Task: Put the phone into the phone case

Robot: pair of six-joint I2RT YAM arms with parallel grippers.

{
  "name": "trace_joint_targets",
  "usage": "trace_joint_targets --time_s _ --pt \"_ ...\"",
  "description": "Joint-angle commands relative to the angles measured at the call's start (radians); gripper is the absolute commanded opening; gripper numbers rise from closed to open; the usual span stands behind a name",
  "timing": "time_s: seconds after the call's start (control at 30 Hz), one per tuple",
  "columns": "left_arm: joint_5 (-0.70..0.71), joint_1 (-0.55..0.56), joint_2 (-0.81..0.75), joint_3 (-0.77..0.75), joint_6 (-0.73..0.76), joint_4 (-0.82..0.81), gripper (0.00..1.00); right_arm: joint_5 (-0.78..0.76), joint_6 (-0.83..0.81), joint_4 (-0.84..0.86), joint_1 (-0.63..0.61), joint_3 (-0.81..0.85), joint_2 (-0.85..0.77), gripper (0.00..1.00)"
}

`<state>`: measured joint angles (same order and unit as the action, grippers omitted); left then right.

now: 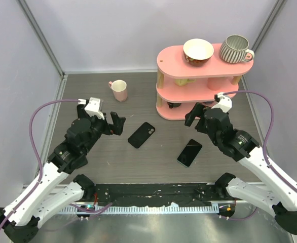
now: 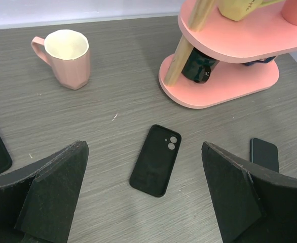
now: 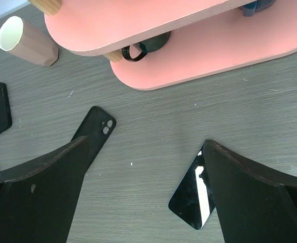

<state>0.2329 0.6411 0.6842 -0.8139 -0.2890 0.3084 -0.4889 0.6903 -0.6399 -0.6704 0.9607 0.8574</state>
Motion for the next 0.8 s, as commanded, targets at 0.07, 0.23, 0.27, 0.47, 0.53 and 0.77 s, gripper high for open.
trace_joint_targets --time_s 0.07,0.23,0.27,0.47,0.53,0.77 --pt "0.037 -0.003 0.018 -0.044 -0.012 -0.002 0.98 -0.022 0.052 -0.014 -0.001 -0.011 -0.020 1.00" --pt "0.121 -0.003 0.103 -0.083 -0.042 0.078 0.98 0.001 0.100 -0.012 0.000 -0.054 -0.032 1.00" --pt "0.149 -0.003 0.150 -0.094 -0.050 0.095 0.98 0.016 0.106 -0.010 -0.001 -0.063 -0.034 1.00" --pt "0.206 -0.009 0.406 -0.235 -0.117 0.280 0.91 0.055 0.146 -0.014 -0.001 -0.106 -0.060 1.00" --pt "0.168 -0.020 0.521 -0.304 -0.140 0.361 0.88 0.093 0.132 -0.007 -0.001 -0.112 -0.073 1.00" --pt "-0.041 -0.081 0.695 -0.353 -0.173 0.371 0.82 0.102 0.106 -0.003 -0.001 -0.149 -0.155 0.99"
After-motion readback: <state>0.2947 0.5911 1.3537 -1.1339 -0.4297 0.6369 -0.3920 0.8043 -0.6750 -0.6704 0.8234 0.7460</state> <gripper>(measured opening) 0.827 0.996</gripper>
